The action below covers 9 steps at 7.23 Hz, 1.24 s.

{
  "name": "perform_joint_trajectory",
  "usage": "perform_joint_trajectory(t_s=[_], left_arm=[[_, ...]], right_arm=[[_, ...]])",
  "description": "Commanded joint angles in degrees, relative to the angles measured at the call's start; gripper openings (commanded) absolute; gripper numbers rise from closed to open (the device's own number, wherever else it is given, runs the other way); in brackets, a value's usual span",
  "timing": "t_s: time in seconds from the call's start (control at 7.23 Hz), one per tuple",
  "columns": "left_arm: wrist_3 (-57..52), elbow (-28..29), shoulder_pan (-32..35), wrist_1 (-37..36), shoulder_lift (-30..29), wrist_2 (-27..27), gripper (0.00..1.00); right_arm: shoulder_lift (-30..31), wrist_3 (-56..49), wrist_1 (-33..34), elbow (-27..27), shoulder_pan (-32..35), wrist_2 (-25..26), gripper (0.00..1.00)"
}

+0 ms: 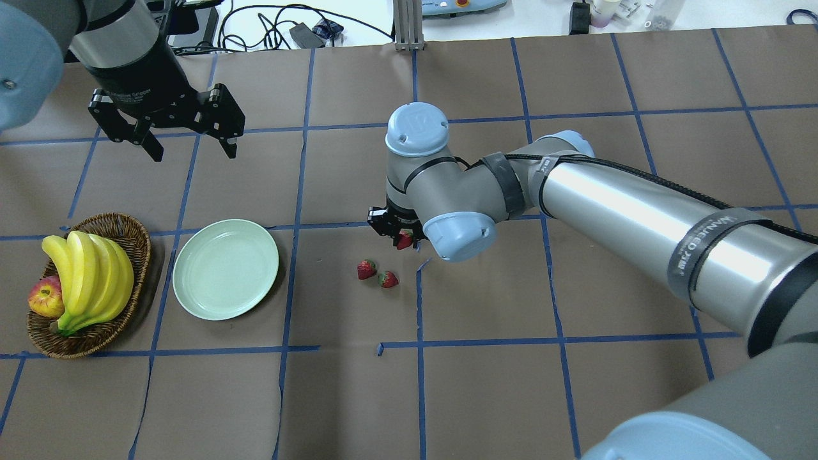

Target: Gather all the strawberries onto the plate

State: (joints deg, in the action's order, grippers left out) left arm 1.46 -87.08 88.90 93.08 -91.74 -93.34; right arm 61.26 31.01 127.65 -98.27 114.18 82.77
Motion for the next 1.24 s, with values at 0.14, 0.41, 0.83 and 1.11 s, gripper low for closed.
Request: perform_joint_trajectory(t_s=[0.14, 0.41, 0.83, 1.11], left_arm=[[-0.1, 0.1, 0.0, 0.0, 0.0, 0.0, 1.0], [-0.1, 0.0, 0.0, 0.0, 0.0, 0.0, 1.0], [-0.1, 0.0, 0.0, 0.0, -0.1, 0.0, 1.0], [-0.1, 0.0, 0.0, 0.0, 0.0, -0.1, 1.0]], right_arm=[[-1.1, -0.5, -0.3, 1.2, 1.0, -3.1, 1.0], [3.4, -12.3, -1.6, -1.6, -1.1, 0.7, 1.0], [16.4, -27.5, -11.7, -3.9, -15.4, 4.7, 1.0], [28.1, -29.3, -21.5, -0.5, -19.5, 9.1, 1.0]])
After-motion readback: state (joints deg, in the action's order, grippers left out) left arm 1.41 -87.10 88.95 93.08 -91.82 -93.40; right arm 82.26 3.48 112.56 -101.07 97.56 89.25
